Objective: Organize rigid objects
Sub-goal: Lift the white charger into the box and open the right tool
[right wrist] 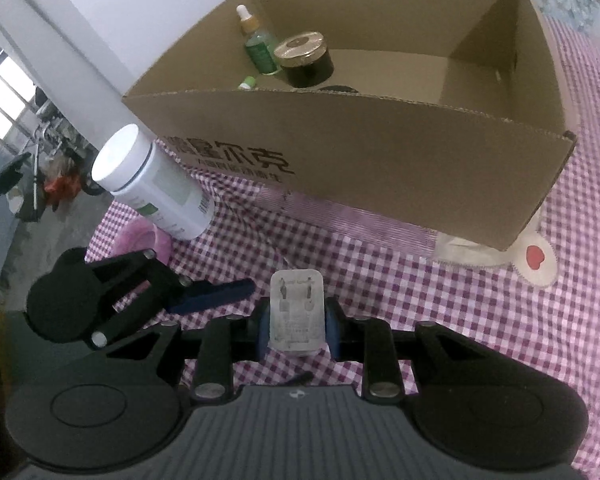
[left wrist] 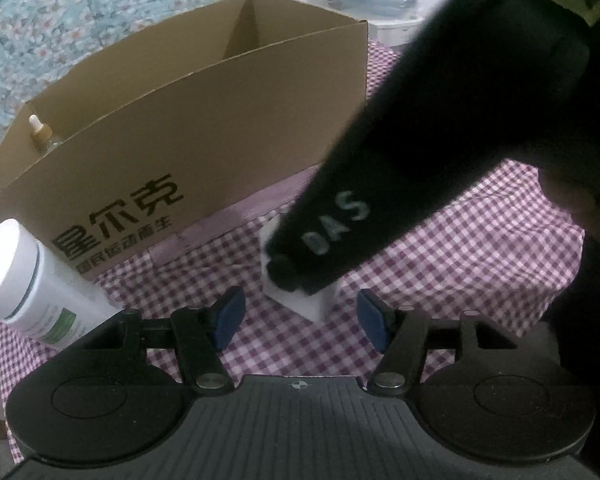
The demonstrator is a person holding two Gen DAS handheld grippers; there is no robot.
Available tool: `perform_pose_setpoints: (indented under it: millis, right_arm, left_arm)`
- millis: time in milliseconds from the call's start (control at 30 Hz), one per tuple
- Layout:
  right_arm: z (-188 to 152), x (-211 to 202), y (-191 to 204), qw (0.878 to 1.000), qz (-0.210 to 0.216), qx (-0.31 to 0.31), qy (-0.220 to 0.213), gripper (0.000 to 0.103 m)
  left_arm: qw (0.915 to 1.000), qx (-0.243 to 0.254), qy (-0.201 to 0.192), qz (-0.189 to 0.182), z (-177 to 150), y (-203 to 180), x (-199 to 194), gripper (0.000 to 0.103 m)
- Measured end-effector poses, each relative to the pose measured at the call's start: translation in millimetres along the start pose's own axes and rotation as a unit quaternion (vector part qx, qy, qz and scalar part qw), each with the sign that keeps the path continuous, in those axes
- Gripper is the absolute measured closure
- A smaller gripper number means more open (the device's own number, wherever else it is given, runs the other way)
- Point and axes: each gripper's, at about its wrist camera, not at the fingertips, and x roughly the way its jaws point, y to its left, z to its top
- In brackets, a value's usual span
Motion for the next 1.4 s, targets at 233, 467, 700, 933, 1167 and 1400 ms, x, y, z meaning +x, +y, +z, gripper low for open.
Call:
perform_pose_setpoints:
  millis: [233, 467, 700, 933, 1167, 1400]
  right_arm:
    - [3.0, 6.5, 3.8, 1.000, 0.001, 0.008, -0.005, 0.071]
    - [1.7, 0.4, 7.0, 0.999, 0.000, 0.041, -0.004, 0.073]
    - [16.6, -42.6, 31.3, 0.999, -0.002, 0.014, -0.040, 0.073]
    - [74.3, -83.8, 45.0, 0.996, 0.001, -0.032, -0.083, 0.073]
    - [151.5, -71.0, 19.8, 0.996, 0.011, -0.036, -0.079, 0.073]
    - [202.2, -14.4, -16.8, 0.999, 0.007, -0.006, -0.044, 0.073]
  left_arm:
    - [0.9993, -0.033, 0.016, -0.002, 14.5, 22.5, 16.5, 0.048]
    - [0.9989, -0.045, 0.010, -0.002, 25.1, 28.6, 5.7, 0.056]
    - [0.9977, -0.060, -0.029, 0.015, 43.5, 43.5, -34.6, 0.054]
    - [0.9906, -0.111, -0.069, 0.041, 99.4, 91.1, -24.1, 0.051]
    - [0.9833, -0.165, -0.058, 0.051, 153.6, 127.1, 4.5, 0.050]
    - [0.9714, -0.231, -0.013, 0.052, 171.7, 153.0, 55.1, 0.047]
